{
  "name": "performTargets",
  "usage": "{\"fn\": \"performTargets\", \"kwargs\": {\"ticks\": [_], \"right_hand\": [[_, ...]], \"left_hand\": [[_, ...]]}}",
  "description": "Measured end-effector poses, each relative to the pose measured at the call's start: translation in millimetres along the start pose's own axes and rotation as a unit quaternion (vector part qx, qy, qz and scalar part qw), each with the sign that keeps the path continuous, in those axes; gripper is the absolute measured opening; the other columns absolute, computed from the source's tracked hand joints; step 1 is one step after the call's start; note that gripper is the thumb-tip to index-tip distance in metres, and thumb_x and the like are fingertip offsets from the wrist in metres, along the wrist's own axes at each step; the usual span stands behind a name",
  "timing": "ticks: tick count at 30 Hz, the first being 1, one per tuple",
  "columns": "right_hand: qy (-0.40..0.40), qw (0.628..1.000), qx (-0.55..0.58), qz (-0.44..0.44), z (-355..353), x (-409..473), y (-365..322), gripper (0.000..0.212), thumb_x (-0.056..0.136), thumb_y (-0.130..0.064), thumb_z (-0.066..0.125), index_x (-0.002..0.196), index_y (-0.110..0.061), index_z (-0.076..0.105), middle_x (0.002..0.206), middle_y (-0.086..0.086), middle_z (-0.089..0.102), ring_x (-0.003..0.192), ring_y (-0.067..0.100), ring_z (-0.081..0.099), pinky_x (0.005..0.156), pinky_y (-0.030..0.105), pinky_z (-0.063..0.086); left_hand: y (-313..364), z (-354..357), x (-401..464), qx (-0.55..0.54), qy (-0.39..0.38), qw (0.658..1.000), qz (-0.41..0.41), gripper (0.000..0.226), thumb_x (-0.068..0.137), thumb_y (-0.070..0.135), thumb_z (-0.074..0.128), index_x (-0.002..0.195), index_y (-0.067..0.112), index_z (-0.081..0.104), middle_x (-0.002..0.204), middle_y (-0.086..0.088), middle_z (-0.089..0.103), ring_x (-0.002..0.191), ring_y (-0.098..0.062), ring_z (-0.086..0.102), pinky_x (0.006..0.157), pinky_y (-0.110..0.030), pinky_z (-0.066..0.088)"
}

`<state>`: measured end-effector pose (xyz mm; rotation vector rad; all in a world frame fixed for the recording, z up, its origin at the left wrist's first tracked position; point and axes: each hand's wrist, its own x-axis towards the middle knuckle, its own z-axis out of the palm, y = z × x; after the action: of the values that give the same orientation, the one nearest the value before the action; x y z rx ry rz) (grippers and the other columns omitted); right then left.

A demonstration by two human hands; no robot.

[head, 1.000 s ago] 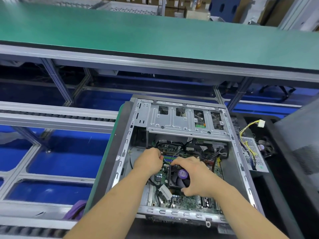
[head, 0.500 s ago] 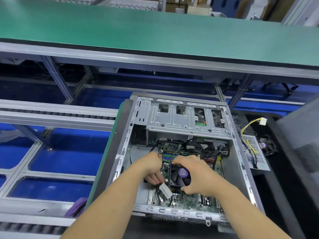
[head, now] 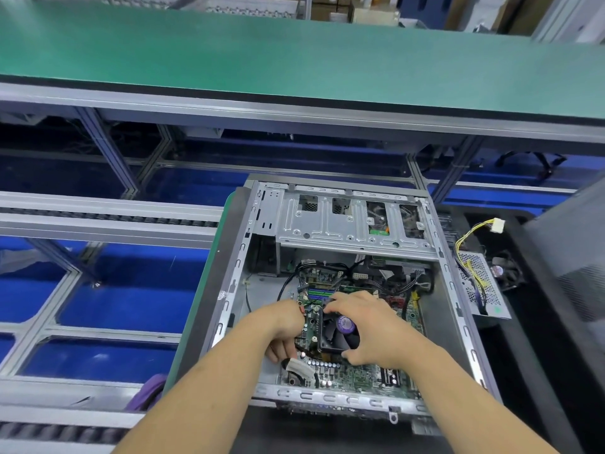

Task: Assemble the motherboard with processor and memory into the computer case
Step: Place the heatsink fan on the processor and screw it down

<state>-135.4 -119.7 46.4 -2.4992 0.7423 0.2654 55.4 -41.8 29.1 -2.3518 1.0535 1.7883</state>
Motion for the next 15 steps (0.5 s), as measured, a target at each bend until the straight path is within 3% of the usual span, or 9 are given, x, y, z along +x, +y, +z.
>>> {"fn": "performTargets", "kwargs": {"ticks": [4, 8, 12, 15], "right_hand": [[0.002, 1.000, -0.009, 0.005, 1, 1, 1, 0.087, 0.075, -0.029, 0.078, 0.149, -0.043, 0.035, 0.162, -0.017, 0.026, 0.145, 0.009, 0.018, 0.120, 0.047, 0.021], [0.018, 0.999, 0.025, 0.011, 2, -2, 4, 0.085, 0.072, -0.030, 0.078, 0.140, -0.051, 0.031, 0.134, -0.024, 0.039, 0.134, 0.004, 0.022, 0.117, 0.047, 0.023], [0.022, 0.999, 0.024, 0.005, 1, -1, 4, 0.087, 0.072, -0.032, 0.078, 0.145, -0.046, 0.033, 0.147, -0.028, 0.036, 0.134, 0.005, 0.023, 0.117, 0.045, 0.023], [0.023, 1.000, 0.020, 0.002, 1, -2, 4, 0.088, 0.074, -0.034, 0.078, 0.149, -0.044, 0.033, 0.151, -0.028, 0.031, 0.136, 0.007, 0.022, 0.115, 0.041, 0.023]], "left_hand": [[1, 4, 7, -0.020, 0.057, 0.998, 0.023, 0.025, 0.094, 0.005, 0.026, 0.088, -0.004, 0.049, 0.062, -0.019, 0.069, 0.043, -0.028, 0.064, 0.051, -0.035, 0.058], [0, 3, 7, -0.009, 0.074, 0.996, 0.047, 0.022, 0.095, 0.014, 0.031, 0.089, 0.003, 0.049, 0.055, -0.015, 0.068, 0.045, -0.030, 0.064, 0.060, -0.040, 0.059], [2, 2, 2, 0.043, 0.094, 0.992, 0.076, 0.024, 0.098, 0.017, 0.033, 0.088, 0.006, 0.052, 0.080, -0.022, 0.072, 0.047, -0.027, 0.061, 0.052, -0.028, 0.051], [4, 3, -3, 0.070, 0.101, 0.989, 0.077, 0.026, 0.100, 0.020, 0.033, 0.086, 0.008, 0.051, 0.074, -0.017, 0.068, 0.047, -0.024, 0.060, 0.050, -0.028, 0.050]]}}
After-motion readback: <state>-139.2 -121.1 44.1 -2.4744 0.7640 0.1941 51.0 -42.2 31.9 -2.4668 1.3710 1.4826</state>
